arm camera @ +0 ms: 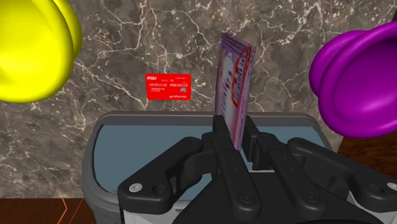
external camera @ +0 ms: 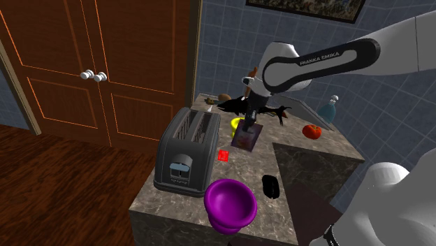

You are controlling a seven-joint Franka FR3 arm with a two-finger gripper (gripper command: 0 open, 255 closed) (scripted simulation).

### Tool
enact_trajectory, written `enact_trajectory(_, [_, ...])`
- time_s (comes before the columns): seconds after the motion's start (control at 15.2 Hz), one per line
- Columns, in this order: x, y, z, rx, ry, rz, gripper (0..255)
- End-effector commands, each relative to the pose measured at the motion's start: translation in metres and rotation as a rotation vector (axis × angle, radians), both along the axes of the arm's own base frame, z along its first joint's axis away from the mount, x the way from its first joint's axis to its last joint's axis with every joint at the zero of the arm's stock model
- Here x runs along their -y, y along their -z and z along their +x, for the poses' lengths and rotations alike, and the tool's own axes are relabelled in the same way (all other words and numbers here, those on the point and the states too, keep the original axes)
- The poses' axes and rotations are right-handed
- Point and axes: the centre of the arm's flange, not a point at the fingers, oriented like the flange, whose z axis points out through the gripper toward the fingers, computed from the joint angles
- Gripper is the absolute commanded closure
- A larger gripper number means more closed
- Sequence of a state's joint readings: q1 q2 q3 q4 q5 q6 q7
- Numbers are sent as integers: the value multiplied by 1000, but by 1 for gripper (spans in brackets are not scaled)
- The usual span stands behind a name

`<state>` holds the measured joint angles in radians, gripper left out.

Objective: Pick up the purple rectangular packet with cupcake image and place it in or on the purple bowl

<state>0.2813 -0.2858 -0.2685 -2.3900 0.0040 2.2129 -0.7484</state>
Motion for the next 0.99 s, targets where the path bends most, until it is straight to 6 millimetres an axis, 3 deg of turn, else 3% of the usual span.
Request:
enact_trajectory(0.0, [0, -11, -1, 0, 0, 0, 255])
enact_trajectory(0.46, [0, -45, -1, 0, 0, 0, 255])
enact_trajectory(0.92, [-73, -63, -55, 0, 0, 0, 255])
